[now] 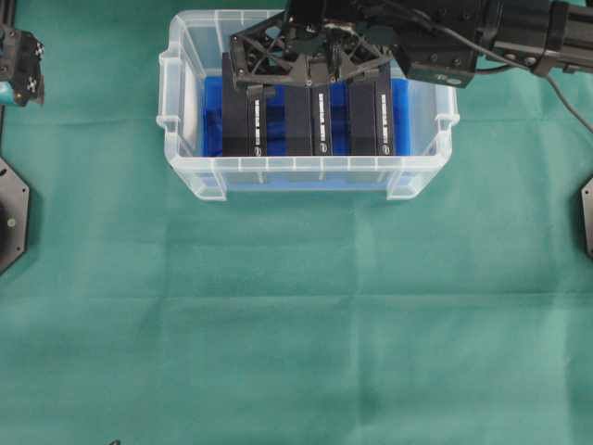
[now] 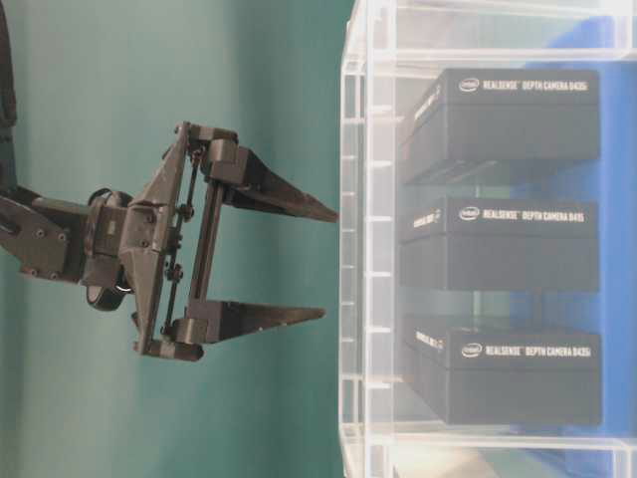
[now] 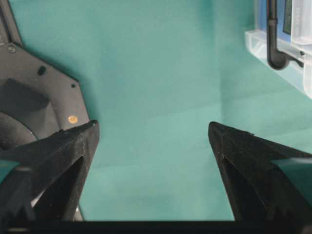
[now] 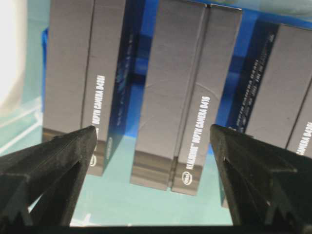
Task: Take out the box from the case.
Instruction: 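Lower the open right gripper around the middle black RealSense box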
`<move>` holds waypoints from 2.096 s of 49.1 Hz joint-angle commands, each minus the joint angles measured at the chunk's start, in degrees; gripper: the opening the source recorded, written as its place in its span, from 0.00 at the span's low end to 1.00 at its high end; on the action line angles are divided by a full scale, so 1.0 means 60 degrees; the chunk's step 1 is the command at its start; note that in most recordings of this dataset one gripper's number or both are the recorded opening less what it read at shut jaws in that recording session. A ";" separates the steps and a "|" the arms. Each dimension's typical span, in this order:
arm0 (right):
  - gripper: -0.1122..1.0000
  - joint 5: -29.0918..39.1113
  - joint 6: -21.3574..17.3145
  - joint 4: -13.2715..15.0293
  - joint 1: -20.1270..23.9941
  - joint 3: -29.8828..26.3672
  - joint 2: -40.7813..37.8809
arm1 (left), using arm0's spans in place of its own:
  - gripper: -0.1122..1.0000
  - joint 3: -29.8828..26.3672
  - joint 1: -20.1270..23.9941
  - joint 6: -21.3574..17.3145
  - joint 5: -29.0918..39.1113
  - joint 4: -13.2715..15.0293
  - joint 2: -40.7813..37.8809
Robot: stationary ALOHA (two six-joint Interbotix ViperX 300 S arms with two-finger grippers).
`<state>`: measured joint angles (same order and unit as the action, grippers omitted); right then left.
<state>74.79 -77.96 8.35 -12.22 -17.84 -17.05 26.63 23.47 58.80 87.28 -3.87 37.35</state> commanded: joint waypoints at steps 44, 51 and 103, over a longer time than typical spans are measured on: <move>0.95 0.0088 -0.0015 0.0029 0.0015 -0.0220 0.0044 | 0.98 -0.0161 0.0015 -0.0015 -0.0015 -0.0044 0.0044; 0.95 0.0088 -0.0015 0.0029 0.0015 -0.0220 0.0029 | 0.98 -0.0161 0.0029 -0.0015 -0.0015 -0.0044 0.0044; 0.95 0.0088 -0.0015 0.0029 -0.0029 -0.0029 -0.0176 | 0.98 -0.0161 0.0029 -0.0029 -0.0015 -0.0044 0.0059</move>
<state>75.32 -77.96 8.44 -12.30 -17.67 -19.16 26.63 23.47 58.71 87.28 -3.87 37.53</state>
